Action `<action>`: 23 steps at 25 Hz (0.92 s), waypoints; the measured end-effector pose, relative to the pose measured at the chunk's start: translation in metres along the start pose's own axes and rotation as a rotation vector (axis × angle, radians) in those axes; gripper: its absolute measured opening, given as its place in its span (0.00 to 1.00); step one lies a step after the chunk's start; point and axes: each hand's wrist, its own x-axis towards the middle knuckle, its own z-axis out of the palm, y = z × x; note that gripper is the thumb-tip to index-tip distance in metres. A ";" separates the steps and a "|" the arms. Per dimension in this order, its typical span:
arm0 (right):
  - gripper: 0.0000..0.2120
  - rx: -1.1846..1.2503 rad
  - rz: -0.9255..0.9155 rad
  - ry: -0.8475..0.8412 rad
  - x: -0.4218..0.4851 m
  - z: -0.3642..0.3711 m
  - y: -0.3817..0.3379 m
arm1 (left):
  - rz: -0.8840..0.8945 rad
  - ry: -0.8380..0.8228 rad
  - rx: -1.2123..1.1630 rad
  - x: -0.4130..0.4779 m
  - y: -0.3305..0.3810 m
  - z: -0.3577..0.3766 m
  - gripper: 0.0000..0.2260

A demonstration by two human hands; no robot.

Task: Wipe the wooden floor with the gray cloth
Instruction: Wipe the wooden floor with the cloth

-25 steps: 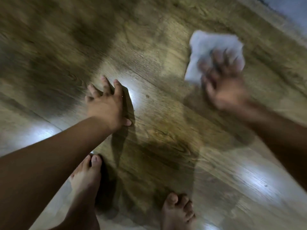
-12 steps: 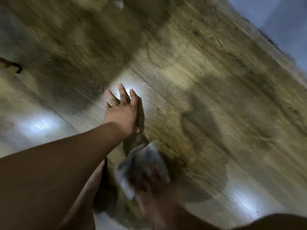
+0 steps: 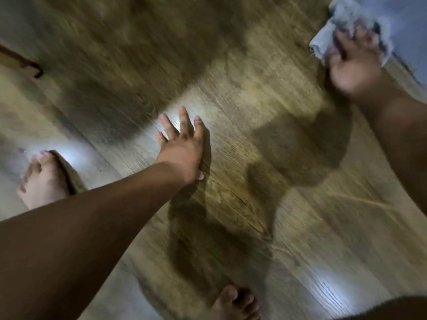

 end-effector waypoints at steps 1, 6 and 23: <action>0.31 -0.015 0.049 0.060 0.007 -0.001 -0.009 | 0.002 0.005 -0.017 0.000 0.000 -0.001 0.60; 0.25 -0.049 0.167 0.133 -0.007 0.022 -0.023 | -0.005 0.053 -0.097 -0.003 -0.001 0.003 0.60; 0.25 0.017 -0.658 -0.100 -0.155 0.068 -0.125 | -0.289 0.158 -0.301 -0.023 -0.114 0.015 0.53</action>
